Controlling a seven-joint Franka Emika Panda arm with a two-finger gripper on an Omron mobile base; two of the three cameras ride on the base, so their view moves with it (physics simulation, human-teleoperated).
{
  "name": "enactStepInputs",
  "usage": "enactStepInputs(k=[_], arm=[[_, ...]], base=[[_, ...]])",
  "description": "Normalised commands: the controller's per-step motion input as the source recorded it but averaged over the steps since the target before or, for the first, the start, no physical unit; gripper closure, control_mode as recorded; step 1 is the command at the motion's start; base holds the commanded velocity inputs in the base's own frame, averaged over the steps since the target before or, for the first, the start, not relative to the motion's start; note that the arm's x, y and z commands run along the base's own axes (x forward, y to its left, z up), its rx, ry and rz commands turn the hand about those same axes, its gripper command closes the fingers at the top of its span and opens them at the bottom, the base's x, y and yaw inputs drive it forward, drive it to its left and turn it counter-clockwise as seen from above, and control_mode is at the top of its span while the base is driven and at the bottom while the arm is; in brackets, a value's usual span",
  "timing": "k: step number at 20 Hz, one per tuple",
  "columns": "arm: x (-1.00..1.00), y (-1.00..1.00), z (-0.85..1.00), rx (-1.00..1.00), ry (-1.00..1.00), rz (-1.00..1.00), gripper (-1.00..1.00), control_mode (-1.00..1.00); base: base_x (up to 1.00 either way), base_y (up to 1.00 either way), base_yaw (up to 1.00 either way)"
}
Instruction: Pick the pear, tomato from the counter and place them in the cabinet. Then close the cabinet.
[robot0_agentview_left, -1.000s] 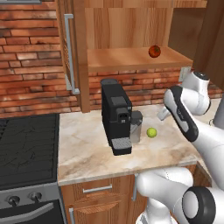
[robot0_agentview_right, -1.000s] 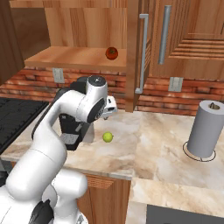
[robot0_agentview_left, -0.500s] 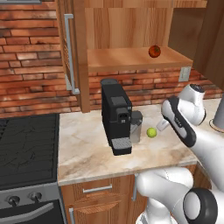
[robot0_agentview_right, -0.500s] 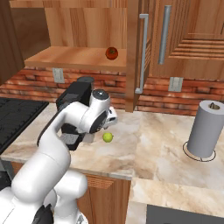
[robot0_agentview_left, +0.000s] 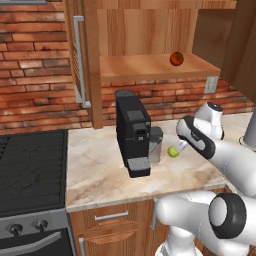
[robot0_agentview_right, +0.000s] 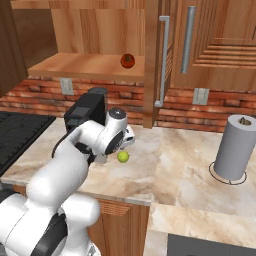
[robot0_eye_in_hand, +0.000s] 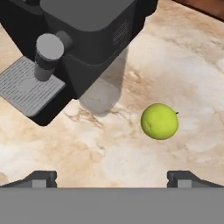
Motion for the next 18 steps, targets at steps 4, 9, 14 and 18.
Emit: enactStepInputs(k=[4, 9, 14, 18], arm=[[0.36, -0.11, -0.28, 0.0, 0.06, 0.01, -1.0, -1.0], [0.26, -0.16, -0.29, 0.0, 0.02, 0.03, -1.0, -1.0], [0.26, -0.08, -0.22, 0.0, 0.0, 0.03, -1.0, -1.0], [0.25, 0.0, -0.17, 0.0, 0.0, 0.01, -1.0, -1.0]], base=[[0.0, 0.0, 0.0], [0.0, 0.0, 0.0], [0.0, 0.0, 0.0], [0.0, 0.0, 0.0]])
